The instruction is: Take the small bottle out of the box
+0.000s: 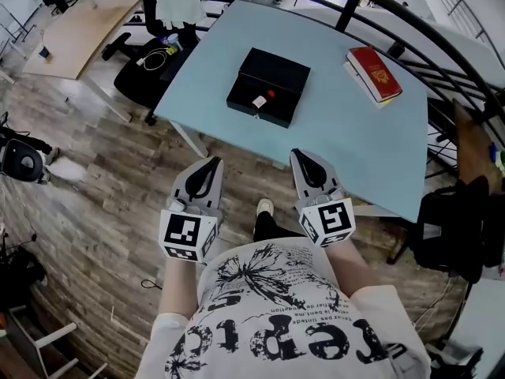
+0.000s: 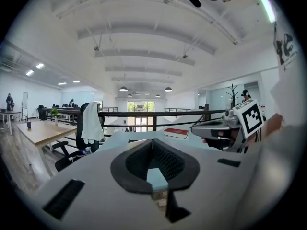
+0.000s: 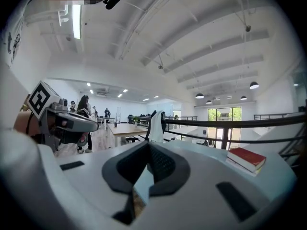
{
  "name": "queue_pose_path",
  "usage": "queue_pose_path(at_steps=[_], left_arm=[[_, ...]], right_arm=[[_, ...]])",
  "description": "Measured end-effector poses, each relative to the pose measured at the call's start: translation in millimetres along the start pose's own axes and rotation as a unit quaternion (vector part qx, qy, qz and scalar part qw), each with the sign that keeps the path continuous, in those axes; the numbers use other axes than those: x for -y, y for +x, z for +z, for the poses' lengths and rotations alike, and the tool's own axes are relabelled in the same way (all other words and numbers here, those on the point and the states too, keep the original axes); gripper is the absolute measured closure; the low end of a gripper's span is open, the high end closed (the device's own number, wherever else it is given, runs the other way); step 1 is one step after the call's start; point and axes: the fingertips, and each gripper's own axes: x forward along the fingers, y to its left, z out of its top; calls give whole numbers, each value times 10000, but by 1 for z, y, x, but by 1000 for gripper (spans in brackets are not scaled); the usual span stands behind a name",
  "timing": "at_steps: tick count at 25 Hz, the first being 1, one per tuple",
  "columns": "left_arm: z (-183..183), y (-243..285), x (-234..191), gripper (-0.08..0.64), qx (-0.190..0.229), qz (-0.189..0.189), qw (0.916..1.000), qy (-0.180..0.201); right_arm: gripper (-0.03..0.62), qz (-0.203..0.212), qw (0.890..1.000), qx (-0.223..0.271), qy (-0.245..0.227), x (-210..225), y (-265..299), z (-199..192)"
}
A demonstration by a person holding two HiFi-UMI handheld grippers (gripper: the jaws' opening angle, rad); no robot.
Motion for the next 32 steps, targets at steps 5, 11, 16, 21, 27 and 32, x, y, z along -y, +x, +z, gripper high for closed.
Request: queue_pose_path(at_steps=[5, 11, 16, 21, 27, 32], left_arm=[[23, 83, -28, 535, 29, 28, 9999, 122], [21, 164, -49, 535, -96, -66, 9999, 31], [18, 214, -60, 535, -276, -535, 9982, 50], [12, 255, -79, 535, -628, -1222, 9905, 98], [-31, 302, -70, 535, -1457, -2133, 9652, 401], [-81, 326, -69, 535, -2244, -2511, 9407, 409]], right_arm=[[584, 8, 9999, 120, 1, 61, 60, 11], [584, -144, 9998, 28, 100, 120, 110, 2], [584, -501, 9983, -175, 224, 144, 138, -8], [584, -1072, 9932, -278, 372, 152, 164, -5], [584, -1727, 9822, -544, 500, 159, 178, -15], [584, -2121, 9730, -688, 598, 155, 178, -31]])
